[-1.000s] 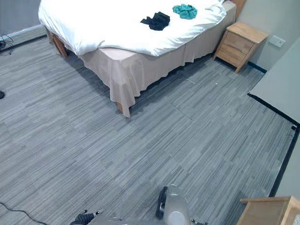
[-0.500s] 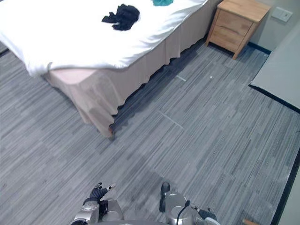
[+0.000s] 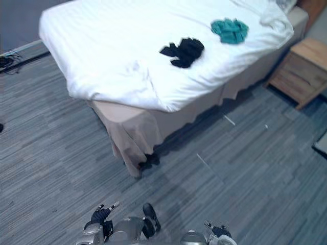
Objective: Tidy the bed and pick cloth on bed and put in laundry
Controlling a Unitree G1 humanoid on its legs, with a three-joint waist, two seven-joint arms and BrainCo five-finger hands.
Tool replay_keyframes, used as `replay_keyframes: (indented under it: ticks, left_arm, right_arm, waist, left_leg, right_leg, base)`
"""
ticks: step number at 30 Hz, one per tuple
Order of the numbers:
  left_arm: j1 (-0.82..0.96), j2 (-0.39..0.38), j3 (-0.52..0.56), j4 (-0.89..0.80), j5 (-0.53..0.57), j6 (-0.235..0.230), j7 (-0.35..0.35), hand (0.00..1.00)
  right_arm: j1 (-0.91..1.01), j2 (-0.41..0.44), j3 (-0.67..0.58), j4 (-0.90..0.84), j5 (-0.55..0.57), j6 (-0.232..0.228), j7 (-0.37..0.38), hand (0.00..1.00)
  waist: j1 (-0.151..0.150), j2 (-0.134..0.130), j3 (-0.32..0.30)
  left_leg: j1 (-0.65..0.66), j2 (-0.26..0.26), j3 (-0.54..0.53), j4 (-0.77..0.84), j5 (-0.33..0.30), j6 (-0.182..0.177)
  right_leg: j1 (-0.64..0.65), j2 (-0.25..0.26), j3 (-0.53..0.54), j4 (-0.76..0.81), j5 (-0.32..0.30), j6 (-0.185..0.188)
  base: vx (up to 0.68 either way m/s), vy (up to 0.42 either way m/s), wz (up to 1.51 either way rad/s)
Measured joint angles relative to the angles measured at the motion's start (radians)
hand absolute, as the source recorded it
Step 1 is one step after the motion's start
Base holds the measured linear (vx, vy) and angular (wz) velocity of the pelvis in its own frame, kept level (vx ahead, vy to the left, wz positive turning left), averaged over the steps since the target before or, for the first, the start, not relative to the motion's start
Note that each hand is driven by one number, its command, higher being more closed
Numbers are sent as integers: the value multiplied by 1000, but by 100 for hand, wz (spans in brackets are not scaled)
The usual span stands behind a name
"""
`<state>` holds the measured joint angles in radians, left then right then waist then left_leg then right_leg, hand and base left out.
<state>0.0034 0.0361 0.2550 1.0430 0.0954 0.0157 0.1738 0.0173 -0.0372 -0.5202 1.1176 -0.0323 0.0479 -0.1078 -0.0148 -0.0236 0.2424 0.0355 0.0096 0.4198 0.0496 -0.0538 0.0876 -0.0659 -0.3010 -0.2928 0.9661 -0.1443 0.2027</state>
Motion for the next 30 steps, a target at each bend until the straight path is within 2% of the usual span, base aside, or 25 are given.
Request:
replay_keyframes:
  ticks: [1,2,4,5,6,7,8,9,10,11,12,13,15,16,18,20,22,24,26,27,30]
  left_arm:
    - [0,2,-2,2,-1,1,0,0]
    - [0,8,-8,2,-2,2,0,0]
    - [4,11,-11,5,-1,3,0,0]
    - [4,14,-18,5,-1,2,0,0]
    - [2,17,-24,5,-1,3,0,0]
    - [0,17,-24,5,-1,3,0,0]
    - [-3,17,-23,6,-1,3,0,0]
    - [-2,19,-22,8,0,3,0,0]
    - [-2,23,-19,8,0,3,0,0]
    - [0,31,-6,12,4,3,0,0]
    - [0,15,24,23,10,4,0,0]
    - [5,-3,27,25,12,6,0,0]
    - [9,-48,33,27,16,6,0,0]
    - [12,-53,39,26,16,6,-1,0]
    - [13,-54,65,23,9,1,0,0]
    - [16,-50,73,7,-16,0,2,0]
    - [17,-53,67,-54,-49,-2,8,0]
    - [15,-56,61,-176,-107,-12,37,0]
    - [17,-39,69,-319,-158,-41,72,0]
    - [14,-22,84,-402,-194,-62,97,0]
    - [-36,32,104,-615,-227,-80,141,0]
  right_arm:
    - [6,-1,9,0,1,1,-1,0]
    - [13,2,10,0,4,-1,-1,0]
    - [12,5,11,-1,4,-1,-1,0]
    - [13,9,11,0,4,-1,-1,0]
    - [12,12,10,0,7,0,-1,0]
    - [13,12,9,1,14,0,-1,0]
    - [13,12,4,3,24,1,-1,0]
    - [17,14,4,3,33,3,-1,0]
    - [20,19,4,3,35,3,0,0]
    - [27,35,-5,5,37,2,0,0]
    - [36,38,-22,4,41,2,1,0]
    - [44,28,-22,1,41,2,1,0]
    - [46,-1,-19,-3,41,2,2,0]
    - [45,-3,-15,-3,41,1,2,0]
    - [44,-2,-14,-3,41,-1,0,0]
    - [46,-1,-12,-3,41,-2,-3,0]
    - [61,1,-11,-3,41,-3,-7,0]
    - [83,4,-12,-11,45,-4,-23,0]
    - [109,5,-10,-44,44,-8,-25,0]
    - [110,2,-10,-45,43,-12,-25,0]
    - [119,3,-11,-85,42,-21,-25,0]
  waist:
    - [0,8,3]
    - [4,-2,1]
    - [2,-7,-4]
    - [3,-12,-7]
    - [3,-15,-8]
    - [3,-15,-8]
    - [3,-16,-8]
    - [3,-21,-11]
    - [4,-36,-17]
    - [2,-57,-25]
    - [-6,-42,-24]
    - [-9,-18,-34]
    - [-15,50,-36]
    - [-21,59,-41]
    - [-24,65,-45]
    - [-23,57,-41]
    - [-25,44,-39]
    - [-26,45,-24]
    - [-20,63,-16]
    - [-25,73,-18]
    - [-24,93,-15]
  left_leg:
    - [11,-4,-21,-7,-2,-4]
    - [30,-11,-59,-12,8,-10]
    - [50,-13,-124,-16,7,-23]
    - [51,-12,-170,-16,5,-36]
    - [46,-10,-217,-16,4,-53]
    - [45,-7,-239,-17,2,-66]
    - [44,3,-275,-16,-6,-91]
    - [46,14,-302,-12,-15,-119]
    - [43,16,-314,-10,-19,-134]
    - [51,21,-332,-20,-28,-168]
    - [84,66,-290,-62,-16,-186]
    - [94,98,-265,-74,-3,-204]
    - [118,187,-225,-118,37,-260]
    - [117,210,-222,-125,55,-270]
    - [117,226,-201,-119,59,-269]
    - [98,223,-173,-90,65,-267]
    - [34,201,-169,-2,65,-265]
    - [-22,183,-152,104,63,-256]
    - [-32,179,-118,122,62,-254]
    - [-19,173,-111,85,71,-238]
    - [-19,167,-85,-2,90,-211]
  right_leg:
    - [-22,-13,-12,-9,-22,-8]
    - [-50,-33,-14,-70,-61,-15]
    - [-62,-23,23,-275,-78,-8]
    - [-61,4,89,-444,-72,-9]
    - [-62,27,168,-608,-53,-18]
    - [-61,35,200,-676,-34,-19]
    - [-63,47,255,-785,18,-24]
    - [-60,54,285,-855,63,-32]
    - [-60,53,294,-879,81,-39]
    - [-56,49,293,-863,168,6]
    - [-58,76,259,-815,183,10]
    - [-58,96,243,-811,169,0]
    - [-41,165,195,-812,153,-25]
    - [-40,189,182,-810,144,-41]
    - [-34,207,174,-809,133,-53]
    - [-31,208,166,-814,118,-58]
    - [-25,173,144,-820,116,-55]
    - [4,133,112,-827,117,-57]
    - [24,122,98,-826,117,-57]
    - [14,122,93,-826,114,-56]
    - [-23,129,82,-826,124,-62]
  base:
    - [323,-22,117]
    - [322,-67,111]
    - [306,-123,115]
    - [264,-220,117]
    - [292,-328,115]
    - [266,-396,103]
    - [252,-448,83]
    - [204,-399,74]
    - [162,-454,73]
    - [161,-469,73]
    - [172,-462,68]
    - [268,-395,45]
    - [272,-336,30]
    - [169,-238,20]
    - [111,-146,8]
    - [68,-75,14]
    - [40,-24,47]
    - [27,14,58]
    - [7,24,32]
    - [0,24,18]
    - [-41,23,13]
